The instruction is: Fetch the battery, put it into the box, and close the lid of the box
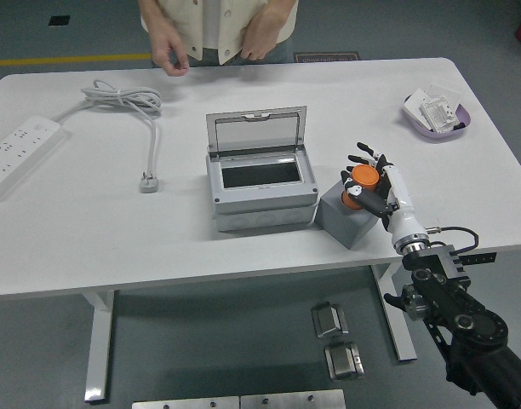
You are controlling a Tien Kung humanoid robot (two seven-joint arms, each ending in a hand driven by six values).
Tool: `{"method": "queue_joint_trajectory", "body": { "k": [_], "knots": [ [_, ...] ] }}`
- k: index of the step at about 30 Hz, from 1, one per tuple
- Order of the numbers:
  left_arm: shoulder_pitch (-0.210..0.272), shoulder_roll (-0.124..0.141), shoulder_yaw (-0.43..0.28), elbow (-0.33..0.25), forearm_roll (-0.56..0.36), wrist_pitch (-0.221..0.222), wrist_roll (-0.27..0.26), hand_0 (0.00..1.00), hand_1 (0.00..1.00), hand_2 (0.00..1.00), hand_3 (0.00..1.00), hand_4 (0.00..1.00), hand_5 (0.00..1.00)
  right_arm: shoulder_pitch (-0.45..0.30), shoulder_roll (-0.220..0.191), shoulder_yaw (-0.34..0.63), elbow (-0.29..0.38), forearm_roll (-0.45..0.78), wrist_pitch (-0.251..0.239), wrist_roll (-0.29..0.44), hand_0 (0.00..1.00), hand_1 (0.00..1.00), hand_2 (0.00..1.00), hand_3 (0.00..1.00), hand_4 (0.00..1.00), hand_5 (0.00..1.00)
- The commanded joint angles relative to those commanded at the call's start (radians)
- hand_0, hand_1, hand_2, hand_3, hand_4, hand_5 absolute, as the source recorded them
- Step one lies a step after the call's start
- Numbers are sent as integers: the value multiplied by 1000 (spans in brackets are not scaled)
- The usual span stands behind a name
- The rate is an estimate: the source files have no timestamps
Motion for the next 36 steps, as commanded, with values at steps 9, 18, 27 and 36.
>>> {"method": "queue_joint_trajectory", "body": {
  "k": [9,18,27,36],
  "knots": [
    [2,1,-1,0,2,0,0,622,622,579,631,686,151,-2,0,-5,4,14,-5,-5,711,664,637,652,470,95],
    [2,2,-1,0,2,0,-1,623,622,579,633,690,144,-1,0,-7,5,7,-11,-13,670,597,556,559,316,17],
    [2,1,2,0,-1,1,-1,624,621,582,633,690,144,1,-2,-9,10,0,-20,-20,665,578,503,551,417,2],
    [2,-1,0,0,-1,1,-1,624,622,584,633,691,145,3,-4,-11,23,-1,-26,-21,658,524,426,540,404,2]
  ]
}}
